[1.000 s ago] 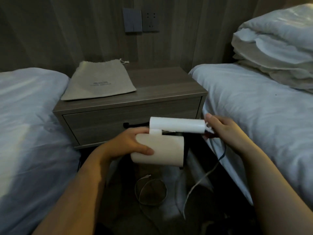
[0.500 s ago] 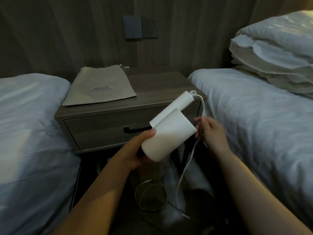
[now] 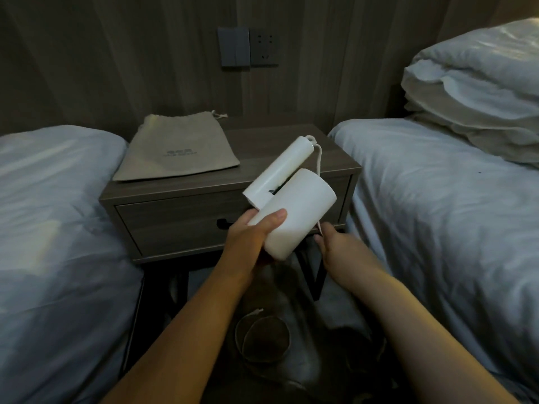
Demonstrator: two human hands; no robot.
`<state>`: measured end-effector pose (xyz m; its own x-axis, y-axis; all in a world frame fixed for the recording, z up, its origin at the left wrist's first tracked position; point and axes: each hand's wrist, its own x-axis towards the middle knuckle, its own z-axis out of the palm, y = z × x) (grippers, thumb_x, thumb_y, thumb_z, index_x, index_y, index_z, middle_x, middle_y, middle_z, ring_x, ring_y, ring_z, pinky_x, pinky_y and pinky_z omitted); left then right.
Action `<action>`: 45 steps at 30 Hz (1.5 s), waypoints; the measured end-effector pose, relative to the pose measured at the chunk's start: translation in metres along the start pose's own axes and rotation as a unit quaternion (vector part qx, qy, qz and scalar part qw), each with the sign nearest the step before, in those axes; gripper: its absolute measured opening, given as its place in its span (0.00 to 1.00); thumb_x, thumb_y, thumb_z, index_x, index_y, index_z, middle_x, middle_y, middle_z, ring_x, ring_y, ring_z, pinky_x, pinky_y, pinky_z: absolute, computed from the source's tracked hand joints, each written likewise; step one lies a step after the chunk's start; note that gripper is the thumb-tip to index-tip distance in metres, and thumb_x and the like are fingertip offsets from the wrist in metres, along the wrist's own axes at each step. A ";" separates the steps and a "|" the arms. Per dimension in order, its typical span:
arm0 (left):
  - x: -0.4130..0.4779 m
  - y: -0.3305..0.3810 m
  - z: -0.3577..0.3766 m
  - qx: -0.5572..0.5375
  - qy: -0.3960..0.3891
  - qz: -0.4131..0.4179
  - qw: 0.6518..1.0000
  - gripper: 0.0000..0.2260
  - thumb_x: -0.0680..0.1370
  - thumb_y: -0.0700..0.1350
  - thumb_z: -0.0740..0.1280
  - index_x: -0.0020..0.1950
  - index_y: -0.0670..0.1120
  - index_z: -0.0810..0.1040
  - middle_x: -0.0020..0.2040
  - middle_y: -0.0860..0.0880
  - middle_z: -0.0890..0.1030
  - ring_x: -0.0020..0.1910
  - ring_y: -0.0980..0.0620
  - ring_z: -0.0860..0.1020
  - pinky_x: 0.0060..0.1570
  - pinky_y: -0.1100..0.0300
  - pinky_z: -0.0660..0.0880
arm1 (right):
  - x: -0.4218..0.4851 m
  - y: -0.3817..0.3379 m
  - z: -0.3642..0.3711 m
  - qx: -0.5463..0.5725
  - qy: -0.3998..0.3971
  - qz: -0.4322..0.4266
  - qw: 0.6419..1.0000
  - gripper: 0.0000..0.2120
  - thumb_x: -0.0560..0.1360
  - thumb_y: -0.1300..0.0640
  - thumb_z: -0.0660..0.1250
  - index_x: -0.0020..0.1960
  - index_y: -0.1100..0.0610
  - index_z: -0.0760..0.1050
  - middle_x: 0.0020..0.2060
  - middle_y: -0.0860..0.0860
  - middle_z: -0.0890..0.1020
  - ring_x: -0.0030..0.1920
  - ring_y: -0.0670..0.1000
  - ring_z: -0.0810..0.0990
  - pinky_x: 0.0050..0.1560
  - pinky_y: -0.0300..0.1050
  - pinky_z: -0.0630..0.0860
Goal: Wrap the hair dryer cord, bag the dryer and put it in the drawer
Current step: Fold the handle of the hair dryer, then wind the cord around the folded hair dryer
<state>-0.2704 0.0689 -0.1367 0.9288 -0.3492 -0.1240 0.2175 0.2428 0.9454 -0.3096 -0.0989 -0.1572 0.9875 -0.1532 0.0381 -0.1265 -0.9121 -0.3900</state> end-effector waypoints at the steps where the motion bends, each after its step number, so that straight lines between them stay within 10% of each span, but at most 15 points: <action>1: 0.000 -0.001 0.003 0.021 0.019 0.019 0.999 0.17 0.65 0.50 0.74 0.52 0.52 0.78 0.52 0.46 0.81 0.49 0.46 0.81 0.40 0.52 0.79 | -0.003 -0.003 -0.004 -0.035 -0.042 0.011 0.998 0.13 0.81 0.52 0.52 0.63 0.55 0.63 0.36 0.52 0.72 0.37 0.55 0.73 0.39 0.48 0.71; 5: 0.001 -0.002 0.009 0.076 0.069 0.069 0.992 0.08 0.68 0.49 0.73 0.45 0.56 0.77 0.47 0.53 0.80 0.46 0.53 0.79 0.39 0.58 0.78 | -0.018 -0.011 -0.020 -0.128 -0.168 0.001 0.977 0.31 0.76 0.61 0.57 0.75 0.52 0.48 0.48 0.56 0.76 0.39 0.53 0.73 0.35 0.47 0.71; 9: 0.002 -0.001 0.006 0.137 0.103 0.116 0.978 0.11 0.67 0.51 0.74 0.44 0.58 0.75 0.46 0.58 0.78 0.45 0.57 0.78 0.34 0.68 0.73 | -0.035 -0.021 -0.029 -0.075 -0.240 -0.050 0.967 0.30 0.73 0.64 0.60 0.72 0.53 0.55 0.40 0.48 0.72 0.36 0.46 0.71 0.32 0.40 0.67; 13: 0.004 -0.005 -0.003 0.239 0.109 0.149 0.953 0.18 0.65 0.52 0.75 0.51 0.57 0.73 0.47 0.60 0.75 0.46 0.60 0.75 0.37 0.69 0.70 | -0.039 -0.021 -0.042 -0.064 -0.205 -0.101 0.971 0.27 0.72 0.68 0.59 0.68 0.52 0.66 0.58 0.52 0.72 0.56 0.53 0.75 0.51 0.44 0.74; 20: 0.009 -0.001 -0.016 0.404 0.009 0.137 0.904 0.32 0.59 0.57 0.76 0.61 0.56 0.71 0.47 0.63 0.72 0.45 0.63 0.72 0.39 0.70 0.68 | -0.035 -0.011 -0.057 0.021 0.001 -0.160 0.987 0.12 0.73 0.63 0.66 0.50 0.49 0.82 0.48 0.47 0.83 0.50 0.49 0.80 0.54 0.48 0.76; 25: 0.000 -0.003 -0.013 0.415 -0.095 0.129 0.896 0.26 0.58 0.58 0.76 0.52 0.66 0.72 0.49 0.63 0.76 0.47 0.66 0.76 0.38 0.73 0.73 | -0.031 -0.009 -0.050 0.011 0.179 -0.113 0.977 0.10 0.63 0.49 0.76 0.38 0.51 0.77 0.29 0.44 0.76 0.34 0.49 0.75 0.36 0.42 0.69; 31: 0.001 -0.009 -0.010 0.431 -0.096 0.122 0.889 0.27 0.58 0.58 0.78 0.55 0.62 0.74 0.50 0.59 0.79 0.48 0.65 0.76 0.45 0.66 0.75 | -0.029 -0.008 -0.050 0.016 0.153 -0.069 0.986 0.22 0.59 0.43 0.77 0.25 0.48 0.62 0.22 0.42 0.69 0.29 0.45 0.69 0.29 0.39 0.62; 37: 0.000 -0.010 -0.007 0.471 -0.089 0.127 0.868 0.31 0.55 0.63 0.74 0.56 0.61 0.75 0.53 0.57 0.79 0.49 0.60 0.77 0.49 0.57 0.77 | -0.029 -0.011 -0.052 0.125 0.071 -0.103 0.984 0.13 0.65 0.53 0.76 0.27 0.43 0.74 0.27 0.40 0.77 0.33 0.35 0.76 0.34 0.26 0.67; 41: 0.002 -0.010 -0.012 0.509 -0.113 0.115 0.846 0.32 0.55 0.64 0.75 0.58 0.62 0.75 0.54 0.59 0.80 0.50 0.62 0.77 0.51 0.57 0.77 | -0.031 0.003 -0.068 0.148 -0.073 -0.166 0.972 0.12 0.73 0.65 0.68 0.46 0.50 0.84 0.43 0.43 0.83 0.46 0.40 0.81 0.49 0.37 0.76; 45: 0.004 -0.008 -0.015 0.522 -0.154 0.101 0.833 0.31 0.55 0.63 0.75 0.57 0.68 0.72 0.53 0.62 0.78 0.51 0.63 0.76 0.49 0.61 0.75 | -0.025 0.010 -0.064 0.135 0.011 -0.112 0.984 0.10 0.70 0.62 0.72 0.41 0.46 0.83 0.34 0.41 0.81 0.38 0.37 0.79 0.40 0.30 0.72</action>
<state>-0.2641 0.0797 -0.1491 0.7588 -0.6513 -0.0002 -0.4619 -0.5383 0.7049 -0.3420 -0.1282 -0.1034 0.9851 0.0302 0.1693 0.1273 -0.7898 -0.6000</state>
